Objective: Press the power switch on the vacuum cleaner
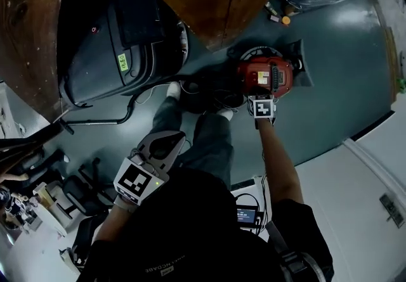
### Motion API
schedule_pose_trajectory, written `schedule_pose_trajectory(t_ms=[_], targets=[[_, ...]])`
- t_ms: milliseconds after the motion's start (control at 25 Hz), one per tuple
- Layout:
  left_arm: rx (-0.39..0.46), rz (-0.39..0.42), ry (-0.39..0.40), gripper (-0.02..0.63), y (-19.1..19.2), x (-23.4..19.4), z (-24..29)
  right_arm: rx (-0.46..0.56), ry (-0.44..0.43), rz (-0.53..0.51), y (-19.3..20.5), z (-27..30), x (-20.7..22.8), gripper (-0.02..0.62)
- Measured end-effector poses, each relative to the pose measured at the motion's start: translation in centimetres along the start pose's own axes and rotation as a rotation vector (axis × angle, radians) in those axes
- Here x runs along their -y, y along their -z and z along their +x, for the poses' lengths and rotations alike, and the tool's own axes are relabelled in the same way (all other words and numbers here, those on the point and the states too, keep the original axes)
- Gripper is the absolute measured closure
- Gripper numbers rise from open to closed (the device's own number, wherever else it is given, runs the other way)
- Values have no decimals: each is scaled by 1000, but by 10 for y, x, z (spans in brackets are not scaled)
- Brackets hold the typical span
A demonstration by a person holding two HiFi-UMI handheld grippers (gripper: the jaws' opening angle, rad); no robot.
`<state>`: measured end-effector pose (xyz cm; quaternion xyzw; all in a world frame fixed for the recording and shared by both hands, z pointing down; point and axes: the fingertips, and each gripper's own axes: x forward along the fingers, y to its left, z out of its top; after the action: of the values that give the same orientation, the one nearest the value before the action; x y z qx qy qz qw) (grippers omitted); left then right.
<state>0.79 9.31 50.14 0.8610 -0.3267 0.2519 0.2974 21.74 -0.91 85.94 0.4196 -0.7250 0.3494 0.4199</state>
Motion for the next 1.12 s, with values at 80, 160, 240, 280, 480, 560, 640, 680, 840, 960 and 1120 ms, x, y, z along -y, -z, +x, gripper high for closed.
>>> schedule_pose_trajectory(t_ms=[80,160,240,280,480,560,640,680,840,960,1120], targets=[[-6,-22,-13,592,9,-5,3,-16,11,-1,-1,10,4,568],[6,-42,-27,592,15,-10,6,-42,27,2,8,27,10,568],[11,-62,-38,592,23,-13,9,-58,21,2,18,47,13,568],[-3,-71,-40,592,29,-14,10,-67,29,-3,21,54,16,568],[-25,-101,-46,592,46,-18,15,-100,115,-7,28,68,36,568],[-27,-109,-46,592,52,-18,16,-99,128,2,30,75,40,568],[-38,-120,-49,592,59,-19,16,-104,135,3,31,80,41,568],[-39,-124,-53,592,61,-19,15,-111,137,3,33,83,41,568],[-24,-131,-70,592,65,-21,13,-124,145,12,40,90,44,568],[-11,-142,-78,592,69,-22,12,-106,152,17,42,93,43,568],[-30,-160,-71,592,77,-20,12,-118,155,49,48,99,44,568]])
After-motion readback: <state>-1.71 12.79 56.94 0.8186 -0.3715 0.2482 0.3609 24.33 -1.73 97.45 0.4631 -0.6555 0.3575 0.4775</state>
